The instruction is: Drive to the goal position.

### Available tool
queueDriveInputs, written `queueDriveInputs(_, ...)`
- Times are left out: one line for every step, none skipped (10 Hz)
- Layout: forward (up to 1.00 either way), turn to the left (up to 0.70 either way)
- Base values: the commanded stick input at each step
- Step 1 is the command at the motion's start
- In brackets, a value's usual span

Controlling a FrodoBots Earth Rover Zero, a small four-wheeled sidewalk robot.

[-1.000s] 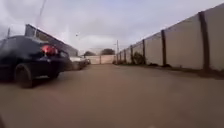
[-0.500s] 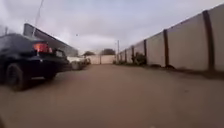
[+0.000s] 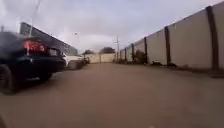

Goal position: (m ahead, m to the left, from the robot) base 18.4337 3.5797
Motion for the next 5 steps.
queueDriveInputs(0.5,0.0)
queueDriveInputs(0.5,0.0)
queueDriveInputs(0.5,0.0)
queueDriveInputs(0.5,0.0)
queueDriveInputs(0.5,0.0)
